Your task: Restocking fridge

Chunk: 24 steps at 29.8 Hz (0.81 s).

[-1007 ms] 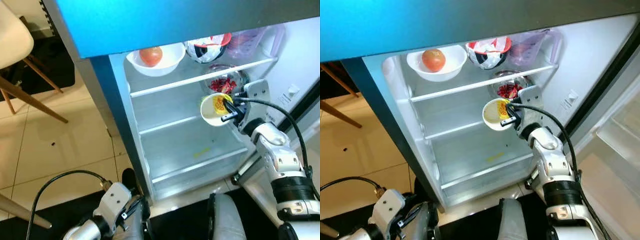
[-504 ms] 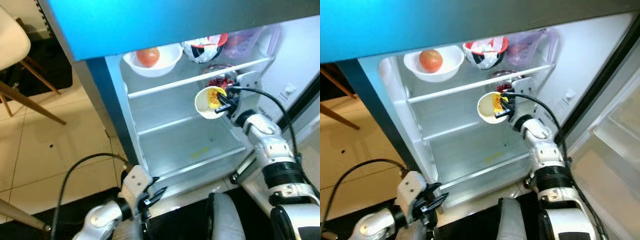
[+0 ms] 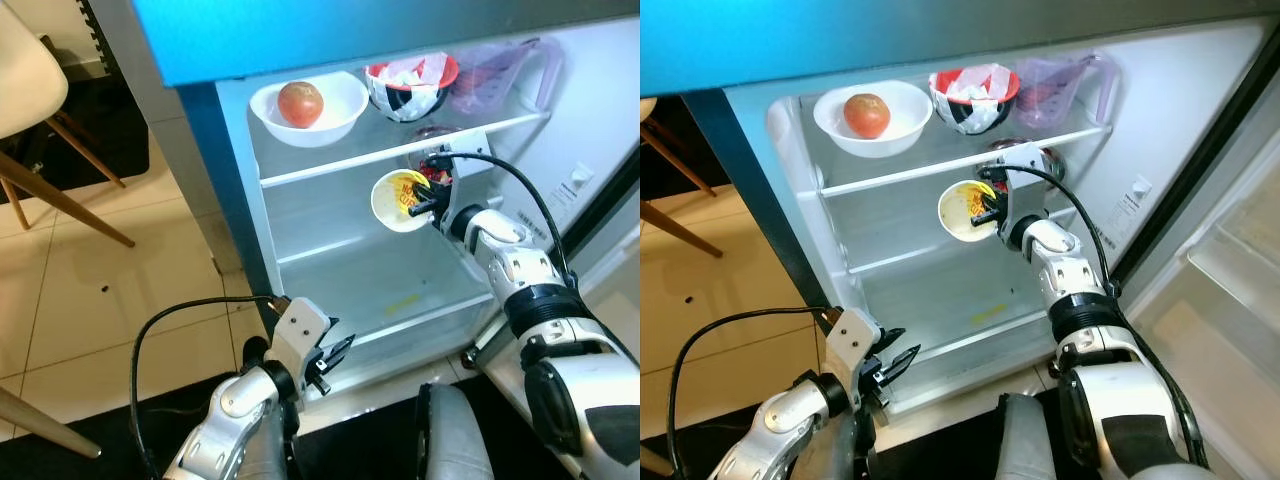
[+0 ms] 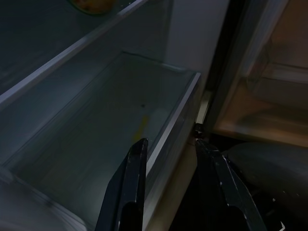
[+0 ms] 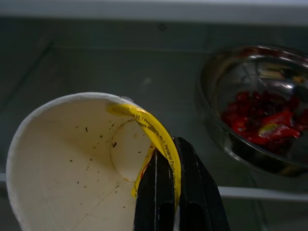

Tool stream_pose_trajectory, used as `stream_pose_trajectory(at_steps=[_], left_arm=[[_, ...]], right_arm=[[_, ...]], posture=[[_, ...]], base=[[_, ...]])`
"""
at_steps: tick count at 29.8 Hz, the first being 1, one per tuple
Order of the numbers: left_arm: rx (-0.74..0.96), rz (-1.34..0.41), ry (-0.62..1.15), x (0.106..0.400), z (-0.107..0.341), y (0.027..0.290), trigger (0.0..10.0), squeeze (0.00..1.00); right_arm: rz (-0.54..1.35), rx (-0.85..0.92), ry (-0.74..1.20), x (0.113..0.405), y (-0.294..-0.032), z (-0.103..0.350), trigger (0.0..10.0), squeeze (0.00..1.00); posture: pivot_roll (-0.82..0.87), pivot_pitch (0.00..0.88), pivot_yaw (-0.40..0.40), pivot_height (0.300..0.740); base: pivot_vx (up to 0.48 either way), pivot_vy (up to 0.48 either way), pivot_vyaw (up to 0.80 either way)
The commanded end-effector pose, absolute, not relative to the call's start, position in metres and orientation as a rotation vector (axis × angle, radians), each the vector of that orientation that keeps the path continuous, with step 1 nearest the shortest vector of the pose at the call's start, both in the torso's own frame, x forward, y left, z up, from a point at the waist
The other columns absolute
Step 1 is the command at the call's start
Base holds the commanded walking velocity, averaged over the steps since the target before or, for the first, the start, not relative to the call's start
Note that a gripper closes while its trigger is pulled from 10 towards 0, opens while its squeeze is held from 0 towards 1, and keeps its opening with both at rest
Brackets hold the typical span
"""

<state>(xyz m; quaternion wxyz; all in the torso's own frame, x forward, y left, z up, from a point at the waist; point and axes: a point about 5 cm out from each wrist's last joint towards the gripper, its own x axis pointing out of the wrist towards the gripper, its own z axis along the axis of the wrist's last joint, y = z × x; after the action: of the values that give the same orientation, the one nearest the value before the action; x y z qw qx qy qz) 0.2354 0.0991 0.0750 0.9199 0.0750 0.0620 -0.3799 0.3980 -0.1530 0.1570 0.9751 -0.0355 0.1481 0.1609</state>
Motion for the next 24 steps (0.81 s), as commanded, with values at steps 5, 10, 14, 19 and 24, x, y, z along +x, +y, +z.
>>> stream_pose_trajectory(at_steps=[5, 10, 14, 19, 24], left_arm=[[0.181, -0.765, 0.115, 0.23, 0.078, 0.102, 10.0, 0.0], [0.185, -0.762, 0.119, 0.227, 0.078, 0.103, 10.0, 0.0], [0.186, -0.765, 0.122, 0.226, 0.078, 0.102, 10.0, 0.0], [0.192, -0.766, 0.125, 0.225, 0.079, 0.102, 10.0, 0.0], [0.193, -0.766, 0.127, 0.224, 0.079, 0.102, 10.0, 0.0]], right_arm=[[0.266, -0.098, 0.333, 0.4, -0.161, 0.151, 10.0, 0.0], [0.248, -0.09, 0.28, 0.403, -0.163, 0.158, 10.0, 0.06], [0.219, -0.094, 0.262, 0.404, -0.165, 0.159, 10.0, 0.15], [0.216, -0.077, 0.252, 0.405, -0.162, 0.161, 10.0, 1.0], [0.205, -0.064, 0.234, 0.406, -0.162, 0.164, 10.0, 1.0]], posture=[[0.02, 0.149, -0.028, 0.55], [0.03, 0.148, -0.024, 0.55], [0.04, 0.147, -0.021, 0.55], [0.04, 0.148, -0.022, 0.55], [0.05, 0.149, -0.023, 0.55]], base=[[0.0, 0.0, 0.0], [0.0, 0.0, 0.0], [0.0, 0.0, 0.0], [0.0, 0.0, 0.0], [0.0, 0.0, 0.0]])
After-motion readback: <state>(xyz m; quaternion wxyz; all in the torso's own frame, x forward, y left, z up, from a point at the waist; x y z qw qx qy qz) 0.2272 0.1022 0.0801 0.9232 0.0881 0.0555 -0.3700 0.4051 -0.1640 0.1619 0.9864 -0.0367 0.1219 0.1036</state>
